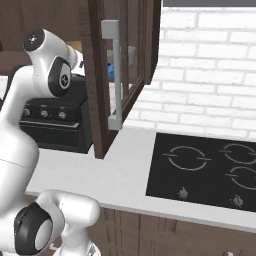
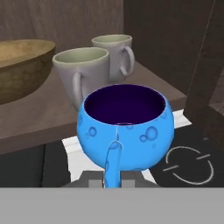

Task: Gather all objects into one cabinet and sort the glasses and bowls to opposite sides.

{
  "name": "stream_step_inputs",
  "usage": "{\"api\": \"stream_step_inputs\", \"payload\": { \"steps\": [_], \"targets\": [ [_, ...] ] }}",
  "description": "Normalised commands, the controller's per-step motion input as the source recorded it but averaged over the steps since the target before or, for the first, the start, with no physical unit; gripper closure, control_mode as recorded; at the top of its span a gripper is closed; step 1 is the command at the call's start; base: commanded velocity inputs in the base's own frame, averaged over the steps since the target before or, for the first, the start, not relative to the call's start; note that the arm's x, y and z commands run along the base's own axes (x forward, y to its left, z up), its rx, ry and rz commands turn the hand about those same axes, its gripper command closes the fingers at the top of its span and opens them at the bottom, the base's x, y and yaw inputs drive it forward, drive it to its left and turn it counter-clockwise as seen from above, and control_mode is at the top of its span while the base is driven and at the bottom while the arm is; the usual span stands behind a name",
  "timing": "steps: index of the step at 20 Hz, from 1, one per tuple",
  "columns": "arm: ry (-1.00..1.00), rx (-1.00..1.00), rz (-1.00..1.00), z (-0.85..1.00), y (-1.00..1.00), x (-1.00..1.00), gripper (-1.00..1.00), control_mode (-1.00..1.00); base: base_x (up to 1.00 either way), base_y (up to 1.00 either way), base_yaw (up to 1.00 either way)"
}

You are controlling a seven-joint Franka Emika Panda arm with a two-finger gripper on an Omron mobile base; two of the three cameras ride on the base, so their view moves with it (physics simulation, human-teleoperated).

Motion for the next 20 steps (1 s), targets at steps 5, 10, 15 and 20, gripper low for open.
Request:
{"api": "stream_step_inputs", "payload": {
  "steps": [5,10,15,20],
  "targets": [
    [0.0,0.0,0.0,0.0,-0.28,0.25,1.0,-1.0,0.0,0.0,0.0],
    [0.0,0.0,0.0,0.0,-0.27,0.34,1.0,-1.0,0.0,0.0,0.0],
    [0.0,0.0,0.0,0.0,-0.08,0.26,1.0,-1.0,0.0,0.0,0.0],
    [0.0,0.0,-0.01,0.0,0.0,0.22,1.0,-1.0,0.0,0.0,0.0]
  ]
}}
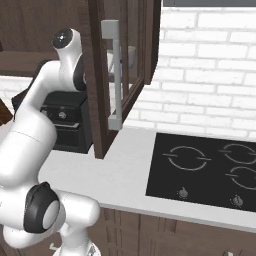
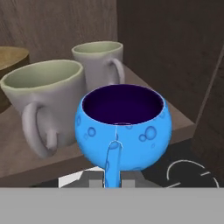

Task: Gather all objects into one cabinet and sort the glasses and bowls to opposite sides.

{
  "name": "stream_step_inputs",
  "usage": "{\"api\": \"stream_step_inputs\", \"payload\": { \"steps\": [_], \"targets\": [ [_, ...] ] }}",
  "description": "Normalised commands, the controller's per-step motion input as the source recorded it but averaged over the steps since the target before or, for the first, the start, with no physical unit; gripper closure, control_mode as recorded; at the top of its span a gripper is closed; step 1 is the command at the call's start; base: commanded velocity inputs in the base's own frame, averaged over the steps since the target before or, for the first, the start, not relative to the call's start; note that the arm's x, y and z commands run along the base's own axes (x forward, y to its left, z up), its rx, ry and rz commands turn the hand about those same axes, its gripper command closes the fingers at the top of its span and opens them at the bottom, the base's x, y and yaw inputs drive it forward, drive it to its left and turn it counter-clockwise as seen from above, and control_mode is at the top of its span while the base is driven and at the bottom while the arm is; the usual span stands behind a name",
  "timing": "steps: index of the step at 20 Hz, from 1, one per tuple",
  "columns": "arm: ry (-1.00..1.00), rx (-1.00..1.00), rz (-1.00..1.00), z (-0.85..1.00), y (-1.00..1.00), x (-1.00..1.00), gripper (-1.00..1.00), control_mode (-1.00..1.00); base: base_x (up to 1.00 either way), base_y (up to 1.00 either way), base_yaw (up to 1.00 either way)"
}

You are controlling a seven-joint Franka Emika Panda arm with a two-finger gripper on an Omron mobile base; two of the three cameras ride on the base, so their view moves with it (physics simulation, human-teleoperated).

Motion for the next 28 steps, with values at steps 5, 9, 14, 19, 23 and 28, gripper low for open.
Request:
{"api": "stream_step_inputs", "payload": {
  "steps": [5,9,14,19,23,28],
  "targets": [
    [0.0,0.0,-0.01,0.0,0.0,0.14,1.0,-1.0,0.0,0.0,0.0],
    [0.0,0.0,-0.01,0.0,0.0,0.15,1.0,-1.0,0.0,0.0,0.0],
    [0.0,0.0,0.0,0.0,-0.03,0.13,1.0,-1.0,0.0,0.0,0.0],
    [0.0,0.0,0.0,-0.06,-0.09,0.18,1.0,-1.0,0.0,0.0,0.0],
    [0.0,0.0,0.0,-0.06,0.0,0.22,1.0,-1.0,0.0,0.0,0.0],
    [-0.01,0.0,0.0,-0.04,0.0,0.12,1.0,-1.0,0.0,0.0,0.0]
  ]
}}
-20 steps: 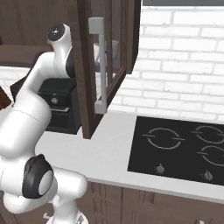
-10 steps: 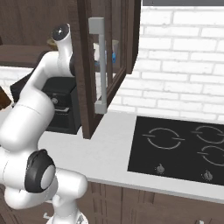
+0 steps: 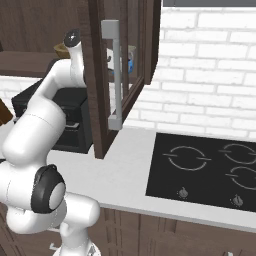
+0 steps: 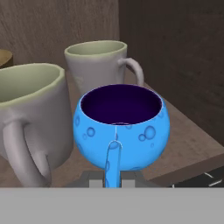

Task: Gather all objects into one cabinet and sort the glasses and bowls to opposite sides.

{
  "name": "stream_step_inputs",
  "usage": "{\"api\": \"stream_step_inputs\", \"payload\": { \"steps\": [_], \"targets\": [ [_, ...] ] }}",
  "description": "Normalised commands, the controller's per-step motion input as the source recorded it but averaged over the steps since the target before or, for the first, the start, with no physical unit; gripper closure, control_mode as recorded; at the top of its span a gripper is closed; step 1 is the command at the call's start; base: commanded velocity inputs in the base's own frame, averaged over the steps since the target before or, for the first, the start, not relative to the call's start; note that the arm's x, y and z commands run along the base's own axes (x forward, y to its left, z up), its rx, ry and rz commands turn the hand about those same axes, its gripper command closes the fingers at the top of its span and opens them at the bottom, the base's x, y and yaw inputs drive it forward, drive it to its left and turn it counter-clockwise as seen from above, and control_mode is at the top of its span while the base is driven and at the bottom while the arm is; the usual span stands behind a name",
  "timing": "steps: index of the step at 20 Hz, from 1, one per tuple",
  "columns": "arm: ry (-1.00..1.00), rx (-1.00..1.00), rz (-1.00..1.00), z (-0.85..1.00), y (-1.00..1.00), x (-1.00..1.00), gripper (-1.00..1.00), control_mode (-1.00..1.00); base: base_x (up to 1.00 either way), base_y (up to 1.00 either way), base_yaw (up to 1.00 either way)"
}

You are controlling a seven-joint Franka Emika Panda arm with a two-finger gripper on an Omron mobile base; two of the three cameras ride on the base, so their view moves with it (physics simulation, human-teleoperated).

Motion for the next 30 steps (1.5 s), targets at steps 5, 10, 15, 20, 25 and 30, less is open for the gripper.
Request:
{"api": "stream_step_inputs", "payload": {
  "steps": [5,10,15,20,25,30],
  "targets": [
    [-0.03,0.0,0.0,-0.08,0.0,0.02,1.0,-1.0,0.0,0.0,0.0],
    [-0.04,0.0,0.0,-0.1,0.0,0.02,1.0,-1.0,0.0,0.0,0.0],
    [-0.03,0.0,0.0,-0.08,0.0,0.05,1.0,-1.0,0.0,0.0,0.0],
    [0.0,0.0,0.0,-0.09,0.0,0.08,1.0,-1.0,0.0,0.0,0.0],
    [0.0,0.0,0.0,0.0,0.0,0.01,1.0,-1.0,0.0,0.0,0.0],
    [0.0,0.0,0.0,0.0,0.0,0.0,-1.0,-1.0,0.0,0.0,0.0]
  ]
}}
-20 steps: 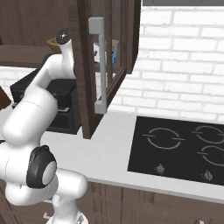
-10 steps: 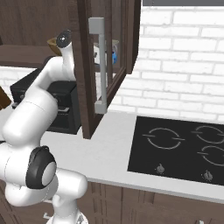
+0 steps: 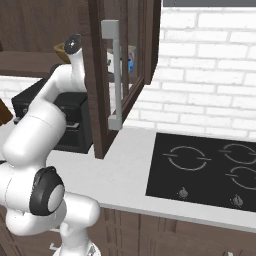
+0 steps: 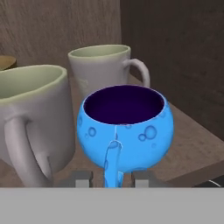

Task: Gather all objects into one cabinet and sort the glasses and bowls to opposite sides.

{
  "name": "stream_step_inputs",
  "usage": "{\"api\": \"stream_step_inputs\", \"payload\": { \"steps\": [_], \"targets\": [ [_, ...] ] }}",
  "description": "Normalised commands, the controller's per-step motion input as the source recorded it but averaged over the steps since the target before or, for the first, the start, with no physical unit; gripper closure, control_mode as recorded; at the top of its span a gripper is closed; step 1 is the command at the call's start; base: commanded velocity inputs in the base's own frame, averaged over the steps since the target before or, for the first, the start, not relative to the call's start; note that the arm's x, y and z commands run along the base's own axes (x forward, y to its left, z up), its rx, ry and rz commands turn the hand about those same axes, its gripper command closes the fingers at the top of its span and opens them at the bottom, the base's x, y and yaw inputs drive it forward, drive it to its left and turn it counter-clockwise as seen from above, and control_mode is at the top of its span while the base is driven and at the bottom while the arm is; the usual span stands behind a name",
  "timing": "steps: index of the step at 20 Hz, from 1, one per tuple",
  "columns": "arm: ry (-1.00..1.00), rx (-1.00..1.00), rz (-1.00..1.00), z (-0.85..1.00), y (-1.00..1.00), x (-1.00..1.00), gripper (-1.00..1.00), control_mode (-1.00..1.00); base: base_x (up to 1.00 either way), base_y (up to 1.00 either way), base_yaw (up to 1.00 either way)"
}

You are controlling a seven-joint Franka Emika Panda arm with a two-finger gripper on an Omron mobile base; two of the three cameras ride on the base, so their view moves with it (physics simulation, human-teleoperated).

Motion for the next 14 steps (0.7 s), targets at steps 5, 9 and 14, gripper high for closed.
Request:
{"api": "stream_step_inputs", "payload": {
  "steps": [5,9,14],
  "targets": [
    [-0.01,0.0,0.0,0.0,0.0,-0.11,-1.0,-1.0,0.0,0.0,0.0],
    [-0.05,0.0,0.0,0.0,0.0,-0.66,-1.0,-1.0,0.0,0.0,0.0],
    [-0.07,0.0,0.0,0.0,-0.02,-0.8,-1.0,-1.0,0.0,0.0,0.0]
  ]
}}
